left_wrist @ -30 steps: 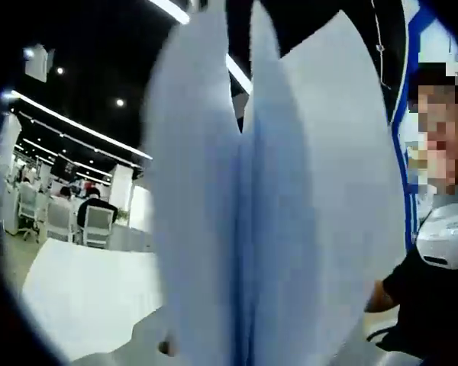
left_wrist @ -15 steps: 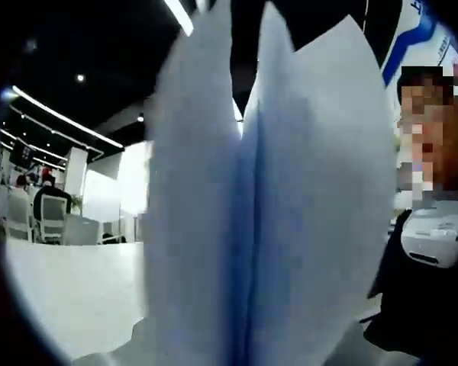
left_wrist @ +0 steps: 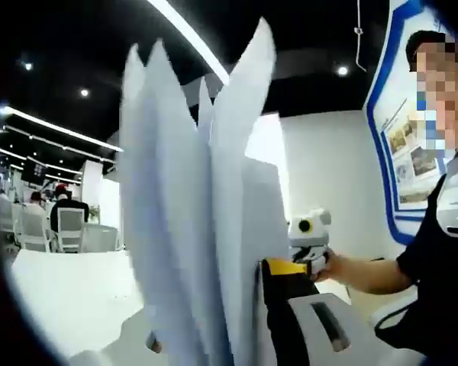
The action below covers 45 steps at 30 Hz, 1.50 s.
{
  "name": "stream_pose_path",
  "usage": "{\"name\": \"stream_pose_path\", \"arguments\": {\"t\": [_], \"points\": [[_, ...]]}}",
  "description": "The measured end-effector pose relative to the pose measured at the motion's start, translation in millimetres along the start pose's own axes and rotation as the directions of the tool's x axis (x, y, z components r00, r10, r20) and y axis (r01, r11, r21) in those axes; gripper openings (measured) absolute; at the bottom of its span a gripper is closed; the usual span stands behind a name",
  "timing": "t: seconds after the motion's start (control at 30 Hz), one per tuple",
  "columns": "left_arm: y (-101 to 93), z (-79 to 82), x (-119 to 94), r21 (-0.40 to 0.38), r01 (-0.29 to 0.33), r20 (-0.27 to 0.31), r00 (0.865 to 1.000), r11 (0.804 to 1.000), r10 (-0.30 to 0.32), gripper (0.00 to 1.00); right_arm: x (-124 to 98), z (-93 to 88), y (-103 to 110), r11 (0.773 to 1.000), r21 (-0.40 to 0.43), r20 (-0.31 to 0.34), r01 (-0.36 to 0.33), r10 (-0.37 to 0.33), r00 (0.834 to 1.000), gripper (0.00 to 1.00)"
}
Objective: Organize the stack of printing papers by aligning and flattening the scattered papers on the table
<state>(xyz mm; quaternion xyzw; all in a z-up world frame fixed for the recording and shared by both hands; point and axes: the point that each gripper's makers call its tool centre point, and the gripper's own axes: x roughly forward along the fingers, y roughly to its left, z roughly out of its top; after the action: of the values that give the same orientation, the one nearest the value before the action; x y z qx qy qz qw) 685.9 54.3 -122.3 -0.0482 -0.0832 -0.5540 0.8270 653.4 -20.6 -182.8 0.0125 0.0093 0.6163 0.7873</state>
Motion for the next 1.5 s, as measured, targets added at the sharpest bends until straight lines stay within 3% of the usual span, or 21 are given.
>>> {"name": "stream_pose_path", "arguments": {"t": [0.13,0.23,0.37,0.57,0.67,0.77,1.0,1.1,1.27,1.5], "points": [[1.5,3.0,-14,-0.053,-0.003,0.040,0.999,0.999,0.005,0.20,-6,-1.3,2,1.000,0.010,0.041,0.001,-0.001,0.999,0.00],[-3.2,0.5,-21,-0.063,0.002,0.045,0.999,0.998,0.000,0.21,-10,-1.7,12,0.997,-0.075,0.056,-0.037,0.041,0.998,0.00],[-11.7,-5.5,-25,-0.042,0.017,0.026,1.000,0.999,-0.016,0.23,-9,-15.5,6,0.998,-0.065,-0.010,-0.008,0.007,1.000,0.23],[-20.3,-1.4,-17,-0.041,0.038,0.038,0.999,0.998,-0.036,0.25,-4,-30.7,10,0.997,-0.075,-0.073,-0.035,0.030,0.997,0.23],[-23.0,-7.8,-13,-0.040,0.043,0.023,0.999,0.998,-0.042,0.27,-4,-35.8,12,0.996,-0.068,-0.094,-0.050,0.044,0.995,0.25],[-27.4,-20.9,-11,-0.055,0.052,-0.005,0.999,0.997,-0.052,0.30,-2,-36.7,13,0.997,-0.066,-0.098,-0.047,0.040,0.994,0.25],[-30.4,-33.1,-15,-0.075,0.052,-0.019,0.998,0.996,-0.053,0.33,-4,-32.8,11,0.997,-0.059,-0.083,-0.043,0.038,0.996,0.25],[-27.4,-33.3,-16,-0.087,0.045,-0.008,0.999,0.995,-0.046,0.34,-2,-28.8,11,0.998,-0.043,-0.061,-0.050,0.047,0.997,0.25],[-33.2,-32.6,-6,-0.090,0.058,0.012,0.998,0.994,-0.057,0.33,8,-33.7,14,0.995,-0.079,-0.093,-0.054,0.046,0.995,0.25],[-34.0,-35.1,1,-0.077,0.056,0.003,0.998,0.995,-0.056,0.30,7,-36.8,12,0.996,-0.080,-0.110,-0.046,0.037,0.993,0.24]]}}
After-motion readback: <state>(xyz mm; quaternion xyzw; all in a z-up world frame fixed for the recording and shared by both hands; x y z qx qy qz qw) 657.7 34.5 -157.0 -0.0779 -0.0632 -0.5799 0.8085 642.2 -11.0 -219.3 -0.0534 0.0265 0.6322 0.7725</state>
